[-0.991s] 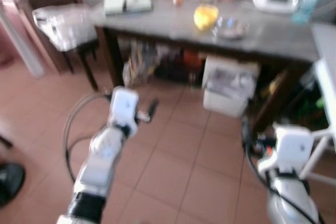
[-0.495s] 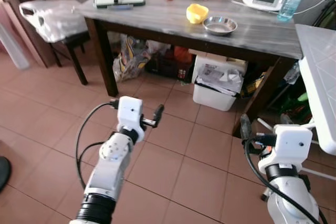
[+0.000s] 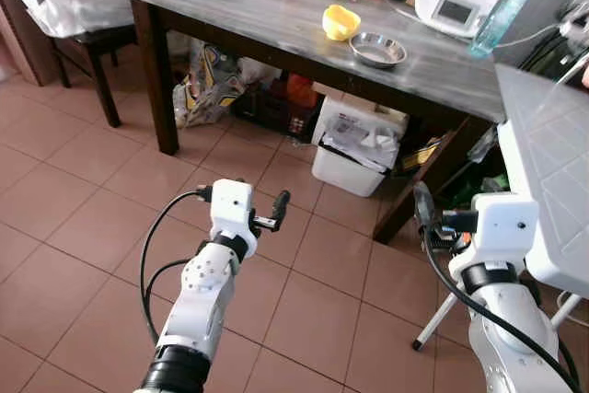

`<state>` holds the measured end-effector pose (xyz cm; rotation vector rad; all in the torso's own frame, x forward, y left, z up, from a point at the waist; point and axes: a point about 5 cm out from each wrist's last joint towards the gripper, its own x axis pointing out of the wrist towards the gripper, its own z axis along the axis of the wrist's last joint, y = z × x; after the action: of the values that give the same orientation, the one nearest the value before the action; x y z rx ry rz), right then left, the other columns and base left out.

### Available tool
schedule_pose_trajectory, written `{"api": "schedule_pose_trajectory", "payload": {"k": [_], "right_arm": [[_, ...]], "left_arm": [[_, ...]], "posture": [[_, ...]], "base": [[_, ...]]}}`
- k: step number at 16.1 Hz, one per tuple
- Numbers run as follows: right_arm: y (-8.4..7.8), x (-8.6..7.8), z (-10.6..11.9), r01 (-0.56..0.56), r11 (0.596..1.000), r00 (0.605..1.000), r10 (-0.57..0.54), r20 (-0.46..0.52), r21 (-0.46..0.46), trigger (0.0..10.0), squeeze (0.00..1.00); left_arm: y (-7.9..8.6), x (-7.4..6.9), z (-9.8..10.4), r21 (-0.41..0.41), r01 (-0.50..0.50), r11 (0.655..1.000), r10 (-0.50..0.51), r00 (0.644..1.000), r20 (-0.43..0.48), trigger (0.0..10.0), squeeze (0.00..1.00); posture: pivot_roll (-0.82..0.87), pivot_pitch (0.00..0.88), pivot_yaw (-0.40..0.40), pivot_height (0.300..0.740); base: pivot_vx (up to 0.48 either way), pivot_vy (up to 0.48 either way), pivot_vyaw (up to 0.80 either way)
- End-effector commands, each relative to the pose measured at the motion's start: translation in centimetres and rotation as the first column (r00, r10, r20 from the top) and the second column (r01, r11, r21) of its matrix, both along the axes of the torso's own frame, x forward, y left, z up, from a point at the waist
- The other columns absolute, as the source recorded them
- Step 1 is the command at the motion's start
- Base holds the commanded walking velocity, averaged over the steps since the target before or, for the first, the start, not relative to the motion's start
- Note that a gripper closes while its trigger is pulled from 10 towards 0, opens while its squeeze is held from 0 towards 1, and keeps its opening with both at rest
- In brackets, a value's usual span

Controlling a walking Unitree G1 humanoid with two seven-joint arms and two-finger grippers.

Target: Setting the table

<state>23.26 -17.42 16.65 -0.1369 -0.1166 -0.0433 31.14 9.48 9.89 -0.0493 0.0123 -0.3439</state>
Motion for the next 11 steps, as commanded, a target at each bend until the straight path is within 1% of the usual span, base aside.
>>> {"api": "schedule_pose_trajectory", "payload": {"k": [1, 3, 5, 6, 7, 8, 10, 11], "right_arm": [[-0.5, 0.1, -1.0, 0.016, 1.0, 0.999, -0.016, -0.048, 0.005, 10.0, 0.0], [-0.5, 0.2, -1.5, 0.016, 1.0, 0.998, -0.015, -0.054, 0.013, 10.0, 0.0], [-0.4, 0.3, -2.1, 0.02, 0.999, 0.999, -0.019, -0.041, 0.033, 10.0, 0.0], [-0.5, 0.3, -2.3, 0.027, 0.999, 0.999, -0.025, -0.038, 0.04, 10.0, 0.0], [-0.7, 0.4, -2.6, 0.046, 0.997, 0.998, -0.044, -0.038, 0.056, 10.0, 0.0], [-0.8, 0.6, -3.1, 0.051, 0.996, 0.998, -0.049, -0.041, 0.07, 10.0, 0.0], [-0.7, 0.9, -3.5, 0.054, 0.994, 0.998, -0.052, -0.03, 0.09, 10.0, 0.0], [-0.7, 1.0, -3.4, 0.058, 0.995, 0.998, -0.056, -0.025, 0.079, 10.0, 0.0]], "left_arm": [[-0.6, 0.5, 0.7, -0.001, 0.024, 1.0, -0.024, 0.999, 0.027, 10.0, 0.0], [-0.3, 0.5, 0.4, -0.015, 0.019, 1.0, -0.019, 1.0, 0.015, 10.0, 0.0], [-0.3, -0.4, -0.4, -0.018, 0.031, 0.999, -0.031, 1.0, 0.0, 10.0, 0.0], [-0.3, -0.6, -0.5, -0.021, 0.033, 0.999, -0.033, 0.999, -0.007, 10.0, 0.0], [-0.5, -0.5, -0.6, -0.022, 0.036, 0.999, -0.036, 0.999, -0.009, 10.0, 0.0], [-0.6, -0.1, -0.6, -0.036, 0.018, 0.999, -0.018, 1.0, -0.017, 10.0, 0.0], [-0.9, 0.5, -0.5, -0.047, 0.007, 0.999, -0.008, 1.0, -0.021, 10.0, 0.0], [-1.2, 0.5, -0.4, -0.047, 0.01, 0.999, -0.01, 1.0, -0.015, 10.0, 0.0]], "posture": [[0.04, 0.099, -0.197, 0.74], [0.05, 0.106, -0.148, 0.74], [0.05, 0.104, -0.109, 0.74], [0.05, 0.095, -0.098, 0.74], [0.05, 0.087, -0.084, 0.74], [0.05, 0.081, -0.08, 0.74], [0.04, 0.071, -0.077, 0.74], [0.04, 0.071, -0.075, 0.74]], "base": [[0.0, 0.0, 0.0], [0.0, 0.0, 0.0], [0.0, 0.0, 0.0], [0.0, 0.0, 0.0], [0.0, 0.0, 0.0], [0.0, 0.0, 0.0], [0.0, 0.0, 0.0], [0.0, 0.0, 0.0]]}}
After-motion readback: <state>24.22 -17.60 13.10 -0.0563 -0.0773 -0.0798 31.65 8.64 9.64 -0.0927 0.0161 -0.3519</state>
